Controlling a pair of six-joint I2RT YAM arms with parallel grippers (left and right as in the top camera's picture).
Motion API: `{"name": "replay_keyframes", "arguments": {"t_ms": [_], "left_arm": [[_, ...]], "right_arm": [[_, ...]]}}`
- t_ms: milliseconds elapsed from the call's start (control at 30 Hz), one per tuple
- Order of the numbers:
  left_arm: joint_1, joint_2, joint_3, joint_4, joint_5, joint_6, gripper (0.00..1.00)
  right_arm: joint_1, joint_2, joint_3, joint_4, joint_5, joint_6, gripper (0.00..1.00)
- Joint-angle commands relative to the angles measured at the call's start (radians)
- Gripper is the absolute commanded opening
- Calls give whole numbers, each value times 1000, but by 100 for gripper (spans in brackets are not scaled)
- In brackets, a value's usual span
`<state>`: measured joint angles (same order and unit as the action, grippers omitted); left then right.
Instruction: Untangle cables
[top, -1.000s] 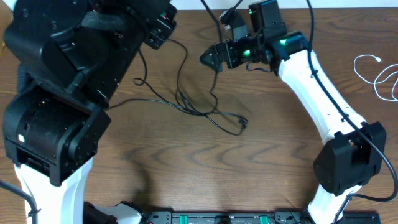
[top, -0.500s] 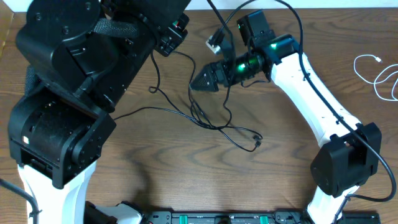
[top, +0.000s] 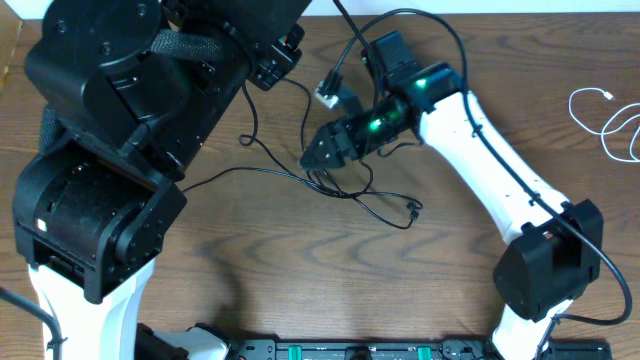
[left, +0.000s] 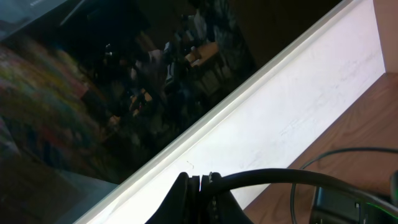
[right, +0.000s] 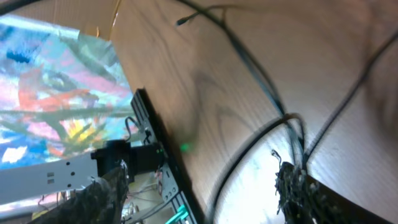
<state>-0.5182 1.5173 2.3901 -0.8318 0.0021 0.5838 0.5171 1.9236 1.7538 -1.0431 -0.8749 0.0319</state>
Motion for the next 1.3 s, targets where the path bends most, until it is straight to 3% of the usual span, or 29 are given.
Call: {"name": "replay_keyframes", "arguments": {"t_ms": [0, 67, 167, 300, 367, 667, 867, 1267], "left_arm": [[-2, -10, 20, 8, 6, 14, 8], [-2, -10, 20, 10, 6, 14, 7], [-2, -12, 20, 14, 6, 14, 8], [-2, -23, 20, 24, 6, 14, 7], [-2, -31, 20, 33, 6, 14, 7], [-2, -56, 20, 36, 6, 14, 7], [-2, -66, 20, 40, 6, 14, 8], [-2, -95, 20, 27, -135, 51, 8]], "right_arm": [[37, 1, -3, -1, -10, -21, 69], [56, 1, -3, -2, 9, -18, 68], [73, 1, -3, -5, 13, -18, 58], [76, 1, -3, -6, 47, 6, 14], [76, 1, -3, -6, 65, 9, 1], [59, 1, -3, 5, 133, 16, 1], [29, 1, -3, 16, 300, 24, 1], [-218, 1, 0, 179, 296, 68, 1]]}}
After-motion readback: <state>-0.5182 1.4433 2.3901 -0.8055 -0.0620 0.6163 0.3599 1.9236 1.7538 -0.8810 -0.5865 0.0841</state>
